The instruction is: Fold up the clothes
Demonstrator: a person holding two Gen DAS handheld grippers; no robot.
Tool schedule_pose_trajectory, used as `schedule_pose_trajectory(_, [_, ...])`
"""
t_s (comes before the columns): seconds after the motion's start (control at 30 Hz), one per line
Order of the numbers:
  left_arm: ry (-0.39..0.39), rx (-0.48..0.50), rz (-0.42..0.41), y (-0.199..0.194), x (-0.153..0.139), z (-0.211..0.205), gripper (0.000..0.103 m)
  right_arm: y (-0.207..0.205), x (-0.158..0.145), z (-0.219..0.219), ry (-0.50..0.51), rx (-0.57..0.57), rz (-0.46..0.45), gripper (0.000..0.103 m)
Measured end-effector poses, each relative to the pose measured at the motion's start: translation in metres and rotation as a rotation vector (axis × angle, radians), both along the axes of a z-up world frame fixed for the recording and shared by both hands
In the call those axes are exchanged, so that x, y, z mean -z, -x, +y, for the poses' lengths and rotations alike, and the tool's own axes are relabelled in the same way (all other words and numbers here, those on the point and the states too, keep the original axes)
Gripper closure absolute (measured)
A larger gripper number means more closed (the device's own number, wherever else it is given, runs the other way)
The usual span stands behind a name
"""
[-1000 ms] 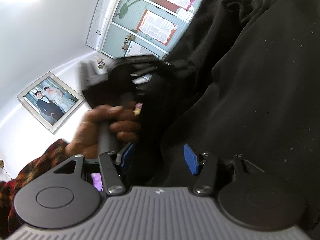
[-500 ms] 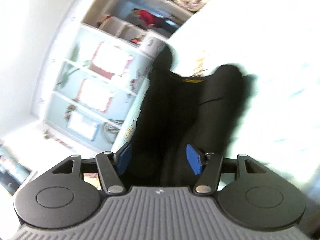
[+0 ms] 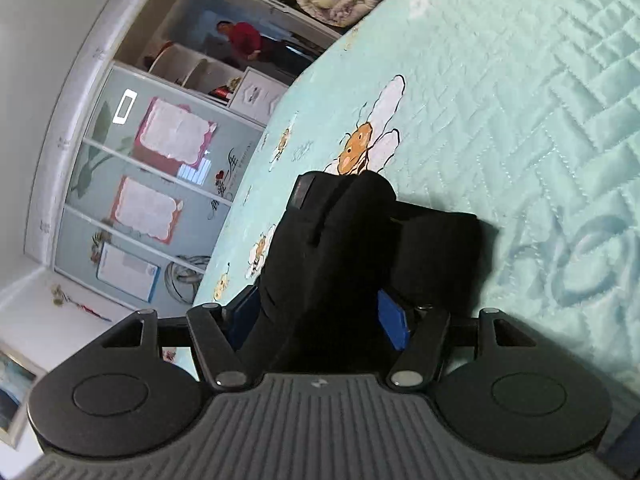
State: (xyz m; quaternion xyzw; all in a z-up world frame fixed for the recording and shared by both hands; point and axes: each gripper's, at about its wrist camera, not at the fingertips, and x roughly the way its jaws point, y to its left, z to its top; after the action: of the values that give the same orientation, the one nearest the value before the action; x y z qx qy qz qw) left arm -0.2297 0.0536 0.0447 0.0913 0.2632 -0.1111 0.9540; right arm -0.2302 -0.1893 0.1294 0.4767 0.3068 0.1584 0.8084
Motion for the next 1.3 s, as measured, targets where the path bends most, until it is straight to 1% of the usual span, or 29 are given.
schedule_pose_trajectory(0.07, [-0.003,0.009,0.001,-0.001,-0.001,-0.001,0.096,-0.008,-0.002,0.009,0.031,-0.004,0.009,0.038])
schedule_pose_trajectory(0.1, [-0.006,0.014,0.002,-0.001,-0.002,-0.001,0.096,-0.011,-0.004,0.013,0.052,-0.013,0.003,0.043])
schedule_pose_trajectory(0.13, [-0.008,0.018,0.002,-0.001,-0.003,-0.001,0.096,-0.015,-0.006,0.018,0.074,-0.027,-0.008,0.05])
schedule_pose_trajectory(0.17, [-0.009,0.025,-0.002,-0.001,-0.007,0.0,0.096,-0.017,-0.009,0.02,0.091,-0.043,-0.029,0.081])
schedule_pose_trajectory(0.2, [-0.013,0.034,-0.01,0.0,-0.011,0.001,0.096,-0.018,-0.012,0.019,0.104,-0.055,-0.053,0.089])
schedule_pose_trajectory(0.27, [-0.029,0.054,-0.035,0.007,-0.026,0.002,0.097,-0.016,-0.021,0.016,0.114,-0.076,-0.102,0.091])
schedule_pose_trajectory(0.37, [-0.057,0.109,-0.071,0.027,-0.051,0.001,0.097,0.002,-0.036,0.002,0.041,-0.098,-0.164,0.091])
schedule_pose_trajectory(0.4, [-0.073,0.134,-0.077,0.034,-0.055,-0.001,0.097,0.011,-0.038,-0.003,0.018,-0.106,-0.172,0.091])
schedule_pose_trajectory(0.43, [-0.099,0.164,-0.067,0.041,-0.052,-0.005,0.097,0.02,-0.037,-0.009,0.001,-0.112,-0.171,0.091])
schedule_pose_trajectory(0.47, [-0.123,0.19,-0.051,0.046,-0.047,-0.01,0.097,0.027,-0.032,-0.015,-0.006,-0.114,-0.154,0.091])
schedule_pose_trajectory(0.5, [-0.139,0.207,-0.019,0.049,-0.035,-0.017,0.097,0.032,-0.024,-0.019,-0.004,-0.112,-0.123,0.091])
schedule_pose_trajectory(0.57, [-0.17,0.233,0.049,0.048,-0.004,-0.031,0.097,0.039,0.0,-0.025,0.026,-0.097,-0.037,0.091])
schedule_pose_trajectory(0.6, [-0.199,0.236,0.052,0.047,0.011,-0.037,0.097,0.039,0.014,-0.026,0.049,-0.086,0.004,0.092])
schedule_pose_trajectory(0.63, [-0.231,0.231,0.025,0.048,0.02,-0.042,0.097,0.04,0.022,-0.027,0.058,-0.077,0.021,0.092])
schedule_pose_trajectory(0.67, [-0.257,0.225,0.003,0.049,0.026,-0.046,0.097,0.04,0.025,-0.027,0.054,-0.07,0.012,0.092])
schedule_pose_trajectory(0.7, [-0.259,0.215,-0.003,0.048,0.024,-0.048,0.097,0.04,0.028,-0.027,0.049,-0.064,0.004,0.092])
schedule_pose_trajectory(0.73, [-0.244,0.205,0.0,0.047,0.021,-0.047,0.097,0.04,0.023,-0.026,0.064,-0.063,-0.02,0.092])
schedule_pose_trajectory(0.8, [-0.216,0.197,0.005,0.044,0.013,-0.044,0.096,0.039,0.003,-0.02,0.124,-0.08,-0.089,0.092])
schedule_pose_trajectory(0.87, [-0.209,0.187,0.005,0.038,0.01,-0.041,0.096,0.031,-0.01,-0.015,0.153,-0.109,-0.137,0.092])
schedule_pose_trajectory(0.9, [-0.209,0.18,0.016,0.033,0.011,-0.041,0.096,0.025,-0.009,-0.013,0.159,-0.122,-0.125,0.092])
schedule_pose_trajectory(0.97, [-0.216,0.173,0.03,0.031,0.016,-0.045,0.096,0.007,0.012,-0.011,0.156,-0.144,-0.027,0.092])
schedule_pose_trajectory(1.0, [-0.226,0.177,0.025,0.032,0.017,-0.047,0.096,0.003,0.023,-0.014,0.118,-0.142,0.003,0.092])
schedule_pose_trajectory(1.03, [-0.237,0.182,0.02,0.033,0.017,-0.048,0.096,0.004,0.036,-0.019,0.045,-0.127,0.014,0.092])
schedule_pose_trajectory(1.07, [-0.244,0.186,0.018,0.034,0.017,-0.048,0.096,0.005,0.043,-0.023,0.002,-0.118,0.017,0.092])
schedule_pose_trajectory(1.13, [-0.245,0.191,0.025,0.033,0.017,-0.046,0.096,0.009,0.046,-0.027,-0.019,-0.11,0.003,0.092])
schedule_pose_trajectory(1.2, [-0.244,0.188,0.03,0.031,0.018,-0.044,0.096,0.011,0.048,-0.03,-0.046,-0.098,0.011,0.089])
schedule_pose_trajectory(1.23, [-0.241,0.185,0.031,0.031,0.019,-0.043,0.096,0.015,0.044,-0.031,-0.038,-0.093,0.001,0.087])
schedule_pose_trajectory(1.3, [-0.229,0.175,0.029,0.034,0.022,-0.043,0.096,0.028,0.025,-0.028,0.021,-0.085,-0.055,0.086])
